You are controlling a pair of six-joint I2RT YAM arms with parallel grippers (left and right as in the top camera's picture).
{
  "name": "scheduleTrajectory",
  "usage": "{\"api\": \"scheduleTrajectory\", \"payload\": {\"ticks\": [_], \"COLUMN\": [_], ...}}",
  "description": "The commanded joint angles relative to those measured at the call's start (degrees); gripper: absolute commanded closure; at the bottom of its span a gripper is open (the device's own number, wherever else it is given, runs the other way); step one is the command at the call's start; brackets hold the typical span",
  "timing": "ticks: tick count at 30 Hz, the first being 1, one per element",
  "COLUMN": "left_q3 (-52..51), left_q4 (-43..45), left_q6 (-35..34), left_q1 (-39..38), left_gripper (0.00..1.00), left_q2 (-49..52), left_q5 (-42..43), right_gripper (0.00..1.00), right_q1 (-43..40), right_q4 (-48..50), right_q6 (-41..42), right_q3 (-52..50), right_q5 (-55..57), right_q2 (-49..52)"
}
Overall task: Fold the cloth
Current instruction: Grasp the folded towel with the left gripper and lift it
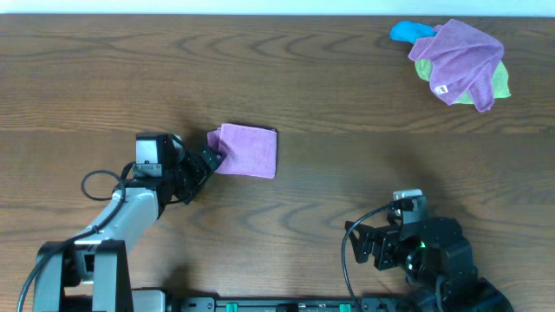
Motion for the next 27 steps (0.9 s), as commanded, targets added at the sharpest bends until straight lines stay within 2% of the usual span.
{"api": "scheduleTrajectory", "payload": {"ticks": [1,11,12,14,16,19,23,26,27], "left_q3": [-0.28,-0.28,-0.28,-0.28,-0.26,-0.26,-0.26,-0.26,-0.26], "left_q4": [1.51,10.01,10.82,13.46,15.72,19.17,23.43,25.59,26.12], "left_q6": [-0.96,-4.57,-4.72,-4.74,-4.72,-4.7,-3.48,-2.23,-2.05], "left_q1": [-0.74,-4.85,-5.2,-6.05,-6.54,-6.93,-6.95,-6.95,-6.95], "left_gripper": [0.03,0.02,0.05,0.21,0.29,0.5,0.67,0.85,0.94], "left_q2": [2.29,8.07,8.81,10.71,12.04,14.21,16.61,17.75,17.94], "left_q5": [-0.17,-2.05,-2.27,-2.8,-2.99,-2.95,-2.49,-1.64,-1.53], "right_gripper": [0.01,0.01,0.01,0.01,0.01,0.01,0.01,0.01,0.01], "right_q1": [-0.39,-0.39,-0.39,-0.39,-0.39,-0.39,-0.39,-0.39,-0.39], "right_q4": [-0.13,-0.13,-0.13,-0.13,-0.13,-0.13,-0.13,-0.13,-0.13], "right_q6": [0.92,0.9,0.92,0.92,0.92,0.92,0.9,0.92,0.9], "right_q3": [-0.2,-0.2,-0.2,-0.2,-0.2,-0.2,-0.2,-0.2,-0.2], "right_q5": [0.55,0.55,0.57,0.57,0.57,0.55,0.57,0.57,0.55], "right_q2": [-0.37,-0.37,-0.37,-0.37,-0.37,-0.37,-0.37,-0.37,-0.37]}}
